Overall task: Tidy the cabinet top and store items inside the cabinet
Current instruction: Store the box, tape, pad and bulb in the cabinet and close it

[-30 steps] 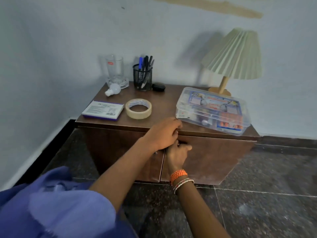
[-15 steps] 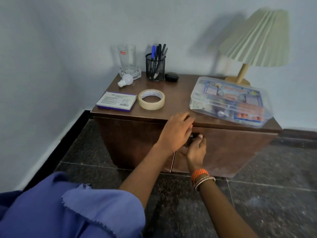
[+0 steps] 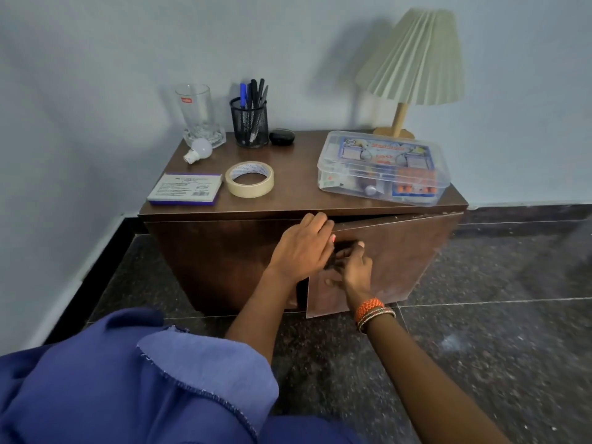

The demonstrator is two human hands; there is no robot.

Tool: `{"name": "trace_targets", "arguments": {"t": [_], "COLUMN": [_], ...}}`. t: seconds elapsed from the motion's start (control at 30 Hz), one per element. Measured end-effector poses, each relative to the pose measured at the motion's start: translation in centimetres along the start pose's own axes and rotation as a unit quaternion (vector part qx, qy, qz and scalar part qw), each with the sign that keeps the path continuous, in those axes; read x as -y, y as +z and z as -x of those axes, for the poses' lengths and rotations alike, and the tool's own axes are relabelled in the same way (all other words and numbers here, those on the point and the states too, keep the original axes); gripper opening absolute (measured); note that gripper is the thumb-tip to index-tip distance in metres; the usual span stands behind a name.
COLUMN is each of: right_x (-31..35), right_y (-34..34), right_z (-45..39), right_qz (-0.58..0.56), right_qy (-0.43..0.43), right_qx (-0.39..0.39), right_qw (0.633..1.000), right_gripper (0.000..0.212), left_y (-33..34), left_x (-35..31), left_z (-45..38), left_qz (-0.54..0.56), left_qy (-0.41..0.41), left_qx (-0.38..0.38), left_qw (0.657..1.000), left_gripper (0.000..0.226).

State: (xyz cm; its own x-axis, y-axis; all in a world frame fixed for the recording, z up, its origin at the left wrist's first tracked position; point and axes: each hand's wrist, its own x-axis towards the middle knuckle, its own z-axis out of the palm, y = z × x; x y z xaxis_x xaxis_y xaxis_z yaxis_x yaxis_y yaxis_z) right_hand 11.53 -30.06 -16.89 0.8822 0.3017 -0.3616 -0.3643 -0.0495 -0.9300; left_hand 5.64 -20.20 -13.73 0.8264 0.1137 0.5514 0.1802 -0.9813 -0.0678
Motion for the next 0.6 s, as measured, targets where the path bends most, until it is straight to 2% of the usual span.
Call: {"name": "trace_targets", "arguments": {"t": [0.07,0.13,0.2,0.3,0.37,0.47,0.6], "right_x": [-0.2,-0.1,0.4,1.9,3.4,5.3,5.4], "right_y": [-0.8,-1.4,-1.7,-2.1,-2.4,-2.3,-2.7], "right_z": [0.3,0.7,1.4,1.5,0.4,-1.5,-1.8], "right_qz": [0.012,0.022,0.041,0.133,0.134,0.092,0.087], "right_qy": [0.008,0.019,0.024,-0.013,-0.014,0.036,0.043], "right_qx": [-0.001,0.007,0.003,-0.087,-0.111,-0.11,-0.114], "right_qw": [1.0,1.0,0.999,0.987,0.985,0.989,0.989], "right_gripper": [0.059,0.059,0.058,0.064,0.083,0.112,0.113], "left_y": [-0.4,-0.6,-0.8,-1.3,-1.7,-2.3,-2.4], "left_x": [-1.3,-2.2,-1.6,0.9,1.3,0.7,1.2], "left_z": [-0.8,-2.1,-3.1,-3.7,-3.6,-3.6,-2.8], "left_qz": [0.038,0.142,0.259,0.37,0.424,0.448,0.479], "left_qy": [-0.076,-0.173,-0.259,-0.354,-0.38,-0.382,-0.403], "left_qx": [0.051,0.128,0.219,0.269,0.305,0.371,0.395], "left_qw": [0.995,0.966,0.904,0.816,0.763,0.718,0.673], "left_gripper": [0.04,0.048,0.048,0.035,0.028,0.024,0.024]}}
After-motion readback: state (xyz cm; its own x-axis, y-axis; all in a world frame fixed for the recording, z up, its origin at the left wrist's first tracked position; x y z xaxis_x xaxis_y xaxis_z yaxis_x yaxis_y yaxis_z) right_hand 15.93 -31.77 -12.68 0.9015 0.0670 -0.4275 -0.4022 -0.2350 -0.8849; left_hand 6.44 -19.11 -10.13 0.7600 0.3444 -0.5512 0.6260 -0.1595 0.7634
